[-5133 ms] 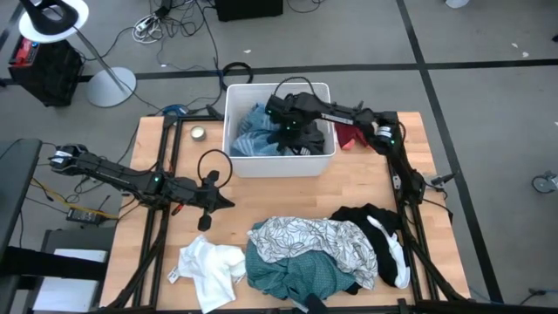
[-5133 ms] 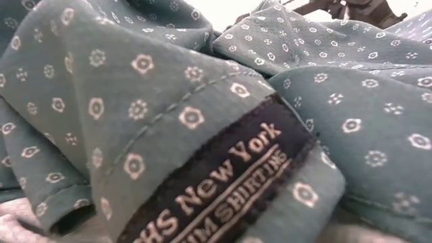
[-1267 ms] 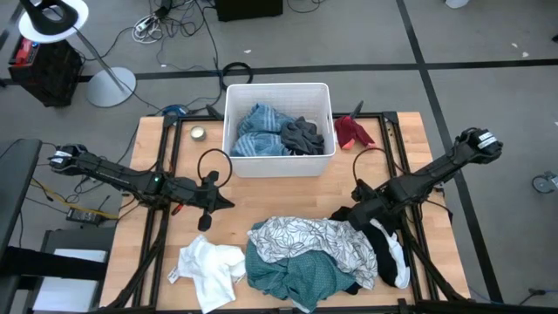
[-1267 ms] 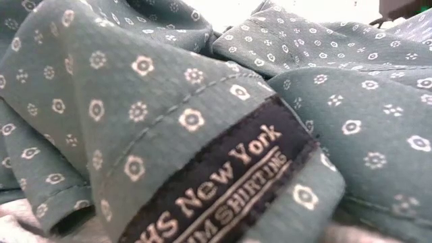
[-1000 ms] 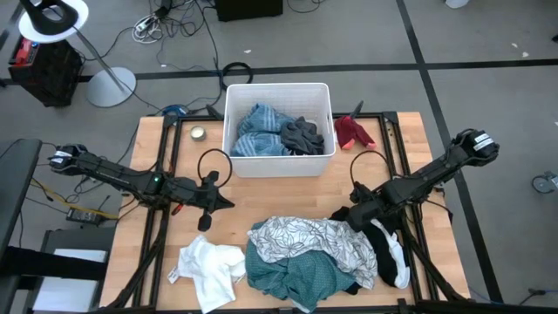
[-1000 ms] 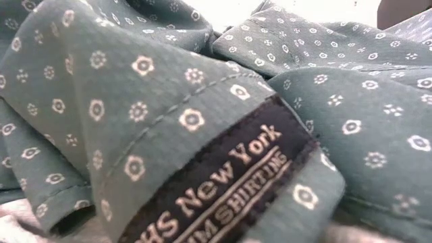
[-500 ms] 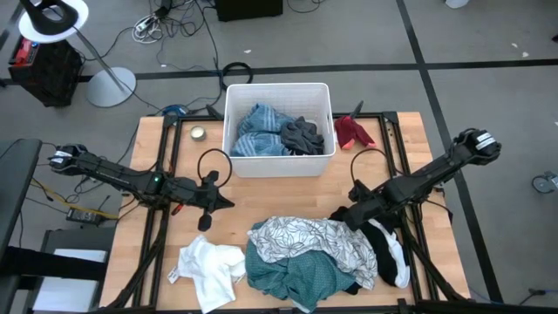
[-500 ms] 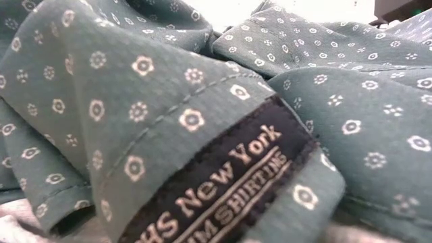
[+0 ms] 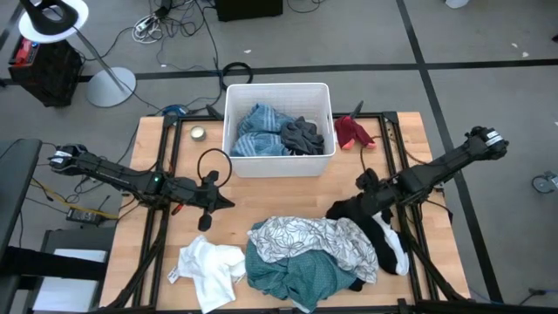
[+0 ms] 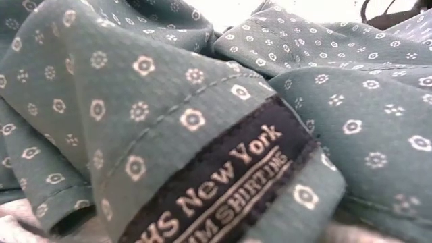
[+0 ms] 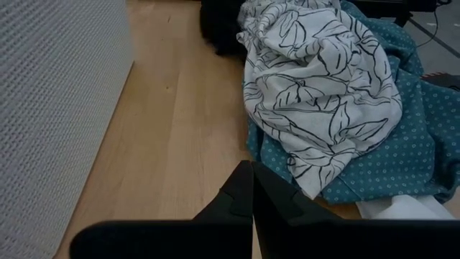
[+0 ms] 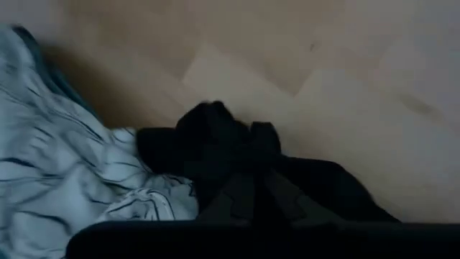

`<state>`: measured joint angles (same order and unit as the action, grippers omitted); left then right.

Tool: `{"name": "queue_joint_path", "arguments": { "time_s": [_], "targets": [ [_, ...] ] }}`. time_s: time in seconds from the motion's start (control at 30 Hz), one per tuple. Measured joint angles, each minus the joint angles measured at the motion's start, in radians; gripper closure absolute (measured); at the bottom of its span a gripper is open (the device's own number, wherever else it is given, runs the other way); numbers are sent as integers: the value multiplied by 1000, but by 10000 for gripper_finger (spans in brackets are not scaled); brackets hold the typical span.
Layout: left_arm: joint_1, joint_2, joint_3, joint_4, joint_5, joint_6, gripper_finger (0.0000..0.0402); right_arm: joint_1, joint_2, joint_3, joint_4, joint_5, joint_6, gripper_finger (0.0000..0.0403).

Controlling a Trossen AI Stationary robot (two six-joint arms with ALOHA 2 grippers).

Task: Sort clothes
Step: Put the black boxer into the white laundry organizer

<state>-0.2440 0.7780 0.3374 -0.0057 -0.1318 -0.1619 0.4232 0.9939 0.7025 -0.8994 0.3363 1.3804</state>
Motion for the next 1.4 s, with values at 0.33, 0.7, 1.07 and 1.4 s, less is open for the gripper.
{"name": "queue_joint_path", "arguments": {
  "time_s": [0.33,0.7,1.07,1.4],
  "targets": [
    [0,0,0,0,0,0,398,-1,27,387,-332,190,-102,403],
    [0,0,0,4,0,1,398,-32,89,707,-381,356,-326,403],
    [0,0,0,10,0,6,398,-112,149,915,-373,418,-529,403],
    [0,0,0,14,1,22,398,-209,214,1114,-273,427,-766,403]
  ]
}}
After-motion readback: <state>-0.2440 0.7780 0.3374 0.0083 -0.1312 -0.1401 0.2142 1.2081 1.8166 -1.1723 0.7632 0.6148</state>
